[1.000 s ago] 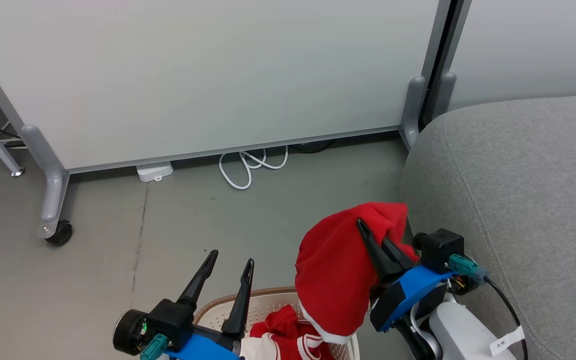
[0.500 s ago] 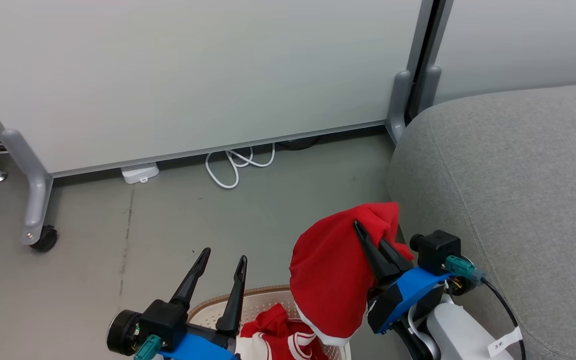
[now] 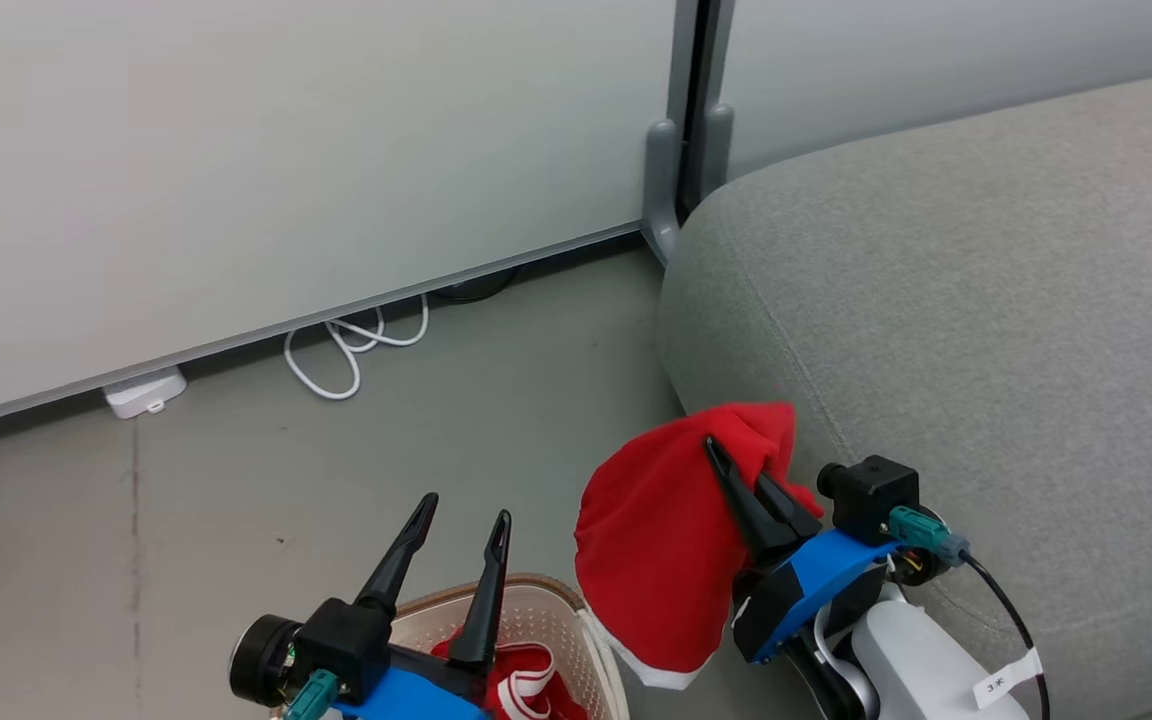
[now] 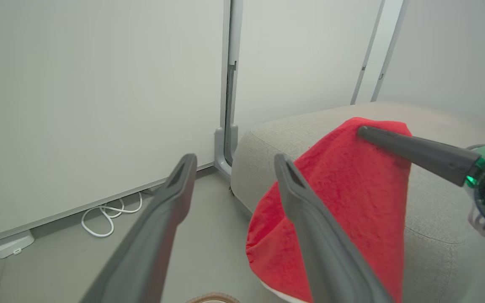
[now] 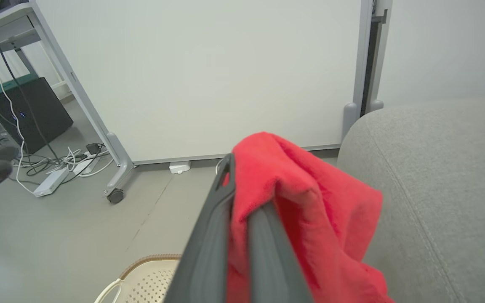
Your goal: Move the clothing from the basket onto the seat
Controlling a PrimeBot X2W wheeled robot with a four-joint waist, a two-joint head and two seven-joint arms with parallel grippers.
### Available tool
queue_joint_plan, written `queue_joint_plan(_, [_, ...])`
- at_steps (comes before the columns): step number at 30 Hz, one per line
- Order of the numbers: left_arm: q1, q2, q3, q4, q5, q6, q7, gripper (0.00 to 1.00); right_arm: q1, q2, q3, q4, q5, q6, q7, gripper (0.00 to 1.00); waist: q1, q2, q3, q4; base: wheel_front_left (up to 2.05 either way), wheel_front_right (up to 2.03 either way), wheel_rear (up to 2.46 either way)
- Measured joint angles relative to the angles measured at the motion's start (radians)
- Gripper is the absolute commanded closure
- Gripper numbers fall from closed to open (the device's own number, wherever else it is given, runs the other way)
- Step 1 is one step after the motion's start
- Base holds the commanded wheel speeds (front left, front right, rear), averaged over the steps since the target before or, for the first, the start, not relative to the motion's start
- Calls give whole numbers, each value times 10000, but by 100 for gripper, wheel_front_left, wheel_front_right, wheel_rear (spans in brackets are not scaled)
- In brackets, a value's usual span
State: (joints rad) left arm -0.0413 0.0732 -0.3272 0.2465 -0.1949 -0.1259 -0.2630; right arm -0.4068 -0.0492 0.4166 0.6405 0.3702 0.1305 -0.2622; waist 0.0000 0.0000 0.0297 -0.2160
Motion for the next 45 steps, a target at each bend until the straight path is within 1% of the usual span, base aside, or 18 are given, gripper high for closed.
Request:
queue_joint_plan(9, [-81,98,-253,-29,-81,-38,0,0,-23,-4,-86,-119,0,0,0,100,1,0,173,-1170,0,0,0])
queue_joint_plan(14, [-154,146,-238,-56,-151,-38,0,0,-8,-4,-105,-132,19,-2,-2,100,1,0,246,-1749,0,0,0])
queue_joint_plan(25, [-222,215,-314,-92,-130,-38,0,0,1,-6,-82,-234,84,0,0,100,1,0,435,-2762,0,0,0])
queue_joint_plan(31, [-271,278,-395,-67,-140,-38,0,0,-2,-6,-184,-251,105,-2,0,100,0,0,535,-2980,0,0,0])
queue_joint_plan(45, [-464,424,-566,-19,-176,-38,0,0,15,-6,-255,-364,207,-2,0,100,0,0,686,-2907,0,0,0])
